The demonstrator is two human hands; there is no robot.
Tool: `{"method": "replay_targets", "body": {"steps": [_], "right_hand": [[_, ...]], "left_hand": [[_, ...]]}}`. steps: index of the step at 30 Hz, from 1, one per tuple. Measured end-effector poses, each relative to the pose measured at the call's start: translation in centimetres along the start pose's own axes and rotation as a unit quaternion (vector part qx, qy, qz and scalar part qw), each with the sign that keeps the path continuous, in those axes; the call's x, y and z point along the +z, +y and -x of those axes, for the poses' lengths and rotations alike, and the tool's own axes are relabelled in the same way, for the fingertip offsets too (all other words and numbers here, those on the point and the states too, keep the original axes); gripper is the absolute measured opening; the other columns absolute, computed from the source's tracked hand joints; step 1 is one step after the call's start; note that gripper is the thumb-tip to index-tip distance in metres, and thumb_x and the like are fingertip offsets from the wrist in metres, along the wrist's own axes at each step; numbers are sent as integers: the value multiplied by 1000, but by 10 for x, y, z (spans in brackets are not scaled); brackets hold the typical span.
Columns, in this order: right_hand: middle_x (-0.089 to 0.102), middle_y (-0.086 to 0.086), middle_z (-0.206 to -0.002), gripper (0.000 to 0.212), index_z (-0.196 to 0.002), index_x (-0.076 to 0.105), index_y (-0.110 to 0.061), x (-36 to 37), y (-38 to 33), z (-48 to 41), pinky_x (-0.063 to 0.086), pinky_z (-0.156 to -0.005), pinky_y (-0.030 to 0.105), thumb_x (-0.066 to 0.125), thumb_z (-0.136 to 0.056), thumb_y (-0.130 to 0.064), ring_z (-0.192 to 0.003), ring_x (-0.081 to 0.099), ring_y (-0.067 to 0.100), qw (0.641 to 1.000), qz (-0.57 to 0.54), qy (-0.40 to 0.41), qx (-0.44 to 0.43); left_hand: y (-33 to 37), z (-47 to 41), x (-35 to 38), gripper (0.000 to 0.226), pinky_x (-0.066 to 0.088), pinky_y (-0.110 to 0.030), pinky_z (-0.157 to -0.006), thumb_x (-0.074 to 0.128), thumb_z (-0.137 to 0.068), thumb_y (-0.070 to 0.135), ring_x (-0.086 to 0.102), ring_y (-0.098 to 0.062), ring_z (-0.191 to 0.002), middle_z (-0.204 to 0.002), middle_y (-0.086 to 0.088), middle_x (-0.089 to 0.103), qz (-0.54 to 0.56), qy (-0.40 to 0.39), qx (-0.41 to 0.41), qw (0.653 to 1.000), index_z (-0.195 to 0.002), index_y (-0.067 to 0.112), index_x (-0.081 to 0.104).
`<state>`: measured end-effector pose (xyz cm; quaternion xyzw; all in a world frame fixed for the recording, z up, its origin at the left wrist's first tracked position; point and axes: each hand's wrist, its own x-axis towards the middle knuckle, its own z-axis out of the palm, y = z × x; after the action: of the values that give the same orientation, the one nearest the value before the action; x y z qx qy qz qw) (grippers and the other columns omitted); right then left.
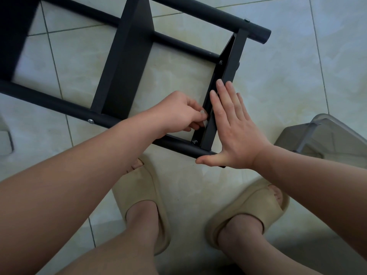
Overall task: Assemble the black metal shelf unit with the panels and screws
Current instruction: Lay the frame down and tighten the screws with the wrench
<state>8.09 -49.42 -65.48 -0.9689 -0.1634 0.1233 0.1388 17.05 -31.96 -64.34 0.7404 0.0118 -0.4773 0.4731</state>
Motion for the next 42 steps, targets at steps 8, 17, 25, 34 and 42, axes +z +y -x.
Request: {"method": "replay_targets", "body": {"steps": [8,17,25,34,42], "right_hand": [[-7,24,-167,137,-159,3,4,0,0,0,3,-126,56,39,-72,-96,-155,-12,37,1000,0,-3,0],[-7,23,-167,137,-159,3,4,-2,-1,0,2,-126,55,38,-72,-96,-155,-14,36,1000,-1,-4,1],[-7,23,-167,138,-158,4,5,-2,-3,0,4,-125,57,39,-72,-96,-154,-13,37,1000,3,-9,4],[-7,23,-167,138,-159,4,5,-2,-3,0,4,-125,58,39,-72,-96,-155,-13,37,1000,2,-10,6],[-6,23,-167,138,-159,4,5,0,-3,-1,2,-125,57,38,-72,-97,-155,-11,38,1000,7,-5,5]], "left_hand": [[3,1,0,13,58,-25,-71,62,-98,19,69,-4,-63,-64,7,72,5,-31,-30,999,-89,15,70],[3,1,0,19,59,-26,-71,55,-102,19,69,-7,-64,-63,5,72,-5,-58,-56,997,-92,9,66],[4,3,-2,22,55,-28,-77,49,-104,16,66,-10,-68,-70,3,70,-41,-71,-38,996,-86,11,63],[4,7,-7,23,52,-20,-70,48,-104,15,63,-7,-69,-79,1,70,-82,-79,-25,993,-86,16,62],[-1,13,-16,22,52,-16,-66,52,-103,13,62,4,-60,-77,6,71,-127,-102,-12,987,-85,17,64]]}}
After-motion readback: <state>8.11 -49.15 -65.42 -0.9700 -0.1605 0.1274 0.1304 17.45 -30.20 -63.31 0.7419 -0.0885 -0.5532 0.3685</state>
